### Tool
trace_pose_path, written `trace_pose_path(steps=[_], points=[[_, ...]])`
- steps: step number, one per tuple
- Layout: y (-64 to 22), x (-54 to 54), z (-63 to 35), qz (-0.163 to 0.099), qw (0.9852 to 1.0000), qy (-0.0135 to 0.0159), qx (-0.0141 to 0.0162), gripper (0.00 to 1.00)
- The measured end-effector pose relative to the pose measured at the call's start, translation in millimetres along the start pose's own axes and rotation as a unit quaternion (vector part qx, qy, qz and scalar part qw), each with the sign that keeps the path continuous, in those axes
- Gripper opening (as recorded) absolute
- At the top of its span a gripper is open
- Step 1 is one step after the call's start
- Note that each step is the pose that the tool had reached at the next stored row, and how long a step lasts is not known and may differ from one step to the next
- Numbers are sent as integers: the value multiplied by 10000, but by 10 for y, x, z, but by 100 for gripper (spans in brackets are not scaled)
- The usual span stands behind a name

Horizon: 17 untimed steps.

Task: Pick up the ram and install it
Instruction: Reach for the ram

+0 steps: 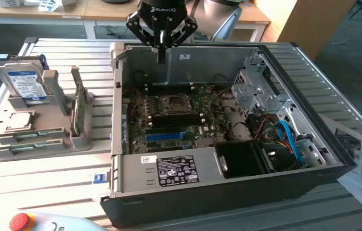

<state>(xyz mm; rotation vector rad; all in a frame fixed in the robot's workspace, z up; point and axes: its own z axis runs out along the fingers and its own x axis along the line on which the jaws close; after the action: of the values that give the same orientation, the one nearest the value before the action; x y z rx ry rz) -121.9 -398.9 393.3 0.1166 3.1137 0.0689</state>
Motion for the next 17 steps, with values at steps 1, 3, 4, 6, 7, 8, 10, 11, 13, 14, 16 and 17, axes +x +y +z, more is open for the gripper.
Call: trace_pose_path(steps=[1,3,4,6,7,8,10,11,13,14,16,17], points=[[0,0,0,0,10000,0,0,10],[0,0,0,0,10000,0,0,10],[0,0,0,0,10000,0,0,10],[0,0,0,0,10000,0,0,10],[0,0,0,0,10000,0,0,10],[0,0,0,0,10000,0,0,10],[0,2,0,0,10000,0,0,10],[0,6,0,1,10000,0,0,10],[0,15,0,0,10000,0,0,10],[0,24,1,0,10000,0,0,10],[-1,45,1,0,10000,0,0,10],[-2,56,2,0,10000,0,0,10]])
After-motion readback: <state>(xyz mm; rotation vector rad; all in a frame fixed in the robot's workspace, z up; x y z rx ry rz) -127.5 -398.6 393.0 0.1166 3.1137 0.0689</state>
